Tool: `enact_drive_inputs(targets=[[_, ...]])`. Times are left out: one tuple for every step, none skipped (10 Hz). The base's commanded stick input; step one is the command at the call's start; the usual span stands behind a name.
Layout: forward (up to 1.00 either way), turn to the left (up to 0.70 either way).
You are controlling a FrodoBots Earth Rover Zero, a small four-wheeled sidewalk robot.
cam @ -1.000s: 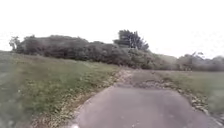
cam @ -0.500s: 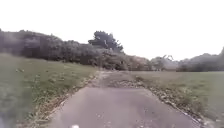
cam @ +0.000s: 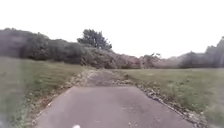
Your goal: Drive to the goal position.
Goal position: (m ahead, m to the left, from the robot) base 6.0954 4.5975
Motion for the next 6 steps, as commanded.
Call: enact_drive_inputs(targets=[[0.70,0.14],[0.70,0.20],[0.70,0.33],[0.70,0.34],[0.70,0.35],[0.70,0.35]])
